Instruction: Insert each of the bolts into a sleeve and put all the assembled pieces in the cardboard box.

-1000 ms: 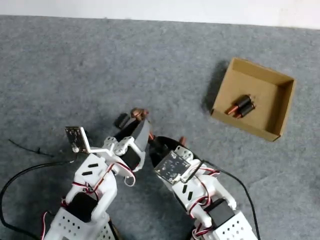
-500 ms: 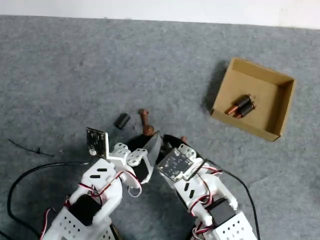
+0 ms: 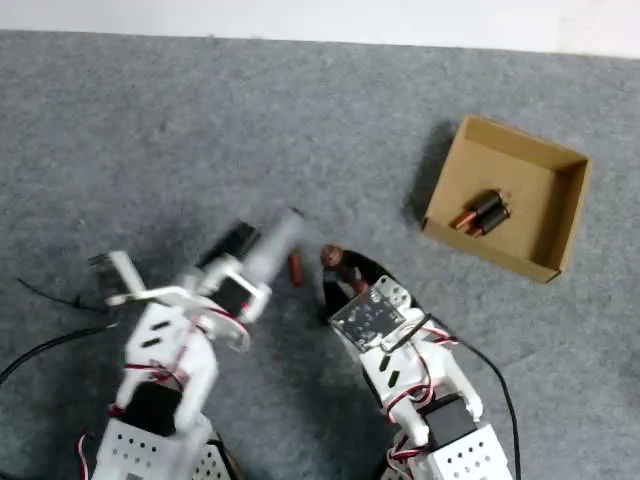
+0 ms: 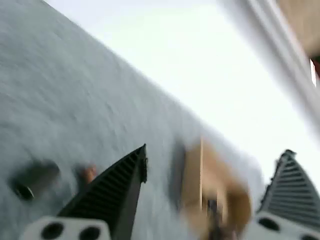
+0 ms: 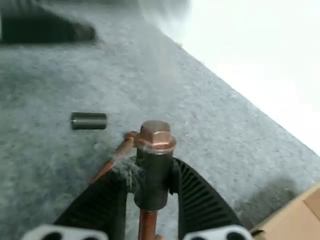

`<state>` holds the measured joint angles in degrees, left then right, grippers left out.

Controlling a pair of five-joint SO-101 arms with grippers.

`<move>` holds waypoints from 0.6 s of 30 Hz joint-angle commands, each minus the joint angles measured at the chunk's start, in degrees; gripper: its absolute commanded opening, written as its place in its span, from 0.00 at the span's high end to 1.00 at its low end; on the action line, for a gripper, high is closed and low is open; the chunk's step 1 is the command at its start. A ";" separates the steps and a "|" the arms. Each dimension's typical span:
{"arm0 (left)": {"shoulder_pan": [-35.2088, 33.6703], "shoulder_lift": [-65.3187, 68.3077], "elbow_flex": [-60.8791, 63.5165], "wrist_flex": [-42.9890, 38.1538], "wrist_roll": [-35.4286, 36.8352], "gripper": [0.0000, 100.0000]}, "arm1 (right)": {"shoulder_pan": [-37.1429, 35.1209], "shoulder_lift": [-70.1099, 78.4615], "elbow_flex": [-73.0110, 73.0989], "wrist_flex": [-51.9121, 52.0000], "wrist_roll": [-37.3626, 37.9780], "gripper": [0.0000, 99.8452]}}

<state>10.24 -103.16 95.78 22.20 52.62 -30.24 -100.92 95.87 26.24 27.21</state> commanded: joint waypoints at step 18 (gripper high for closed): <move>-8.66 -0.48 1.36 -4.92 -1.05 0.97 | 35.82 0.66 -1.27 -6.20 -16.70 1.00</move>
<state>2.15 -103.16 95.78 18.59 52.00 4.75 -100.40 95.78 22.11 9.27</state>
